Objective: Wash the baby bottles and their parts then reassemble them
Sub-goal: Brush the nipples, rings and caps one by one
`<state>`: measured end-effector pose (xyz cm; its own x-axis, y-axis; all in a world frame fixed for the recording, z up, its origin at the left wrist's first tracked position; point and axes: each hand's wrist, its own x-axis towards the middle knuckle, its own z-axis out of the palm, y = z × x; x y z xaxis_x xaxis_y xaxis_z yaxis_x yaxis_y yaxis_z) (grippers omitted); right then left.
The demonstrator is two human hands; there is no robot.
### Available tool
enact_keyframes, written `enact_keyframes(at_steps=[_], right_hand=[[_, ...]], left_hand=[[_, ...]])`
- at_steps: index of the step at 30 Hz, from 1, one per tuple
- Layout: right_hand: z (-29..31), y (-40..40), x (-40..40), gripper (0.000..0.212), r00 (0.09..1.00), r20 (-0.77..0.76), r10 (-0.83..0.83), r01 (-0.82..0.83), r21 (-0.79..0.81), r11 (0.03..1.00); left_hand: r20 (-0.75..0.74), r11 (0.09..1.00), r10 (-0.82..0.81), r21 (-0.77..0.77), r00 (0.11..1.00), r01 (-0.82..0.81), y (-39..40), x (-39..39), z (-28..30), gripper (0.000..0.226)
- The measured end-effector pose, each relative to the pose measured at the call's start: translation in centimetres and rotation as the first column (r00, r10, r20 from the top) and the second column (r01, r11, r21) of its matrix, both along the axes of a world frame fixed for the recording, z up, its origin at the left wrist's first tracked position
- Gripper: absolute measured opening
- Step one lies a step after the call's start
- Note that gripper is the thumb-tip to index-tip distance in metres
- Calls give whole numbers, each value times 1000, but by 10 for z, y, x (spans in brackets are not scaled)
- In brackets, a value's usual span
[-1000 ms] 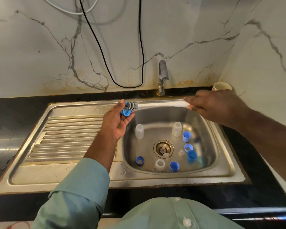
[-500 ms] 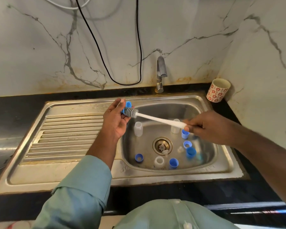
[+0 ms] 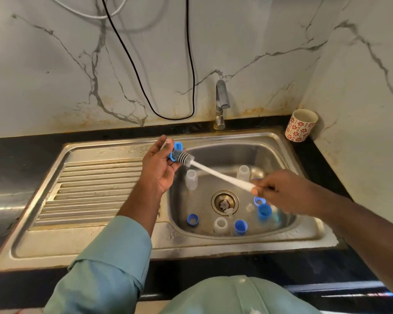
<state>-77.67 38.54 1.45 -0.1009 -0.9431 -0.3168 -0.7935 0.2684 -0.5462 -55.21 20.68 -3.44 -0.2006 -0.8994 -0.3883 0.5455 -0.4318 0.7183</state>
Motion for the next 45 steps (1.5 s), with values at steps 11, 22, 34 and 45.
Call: enact_keyframes(at_steps=[11, 22, 34, 45], right_hand=[[18, -9, -3, 21, 998, 55, -10, 13, -62, 998], [44, -18, -15, 29, 954, -294, 55, -105, -156, 982], [34, -21, -12, 31, 906, -372, 201, -273, -153, 950], [9, 7, -25, 39, 945, -231, -230, 129, -382, 915]], left_hand=[[-48, 999, 35, -20, 998, -36, -3, 0, -1, 49], [47, 999, -52, -11, 998, 53, 8, -2, -4, 32], [-4, 1000, 11, 25, 1000, -11, 2, -6, -8, 43], [-102, 996, 18, 91, 995, -9, -9, -15, 2, 46]])
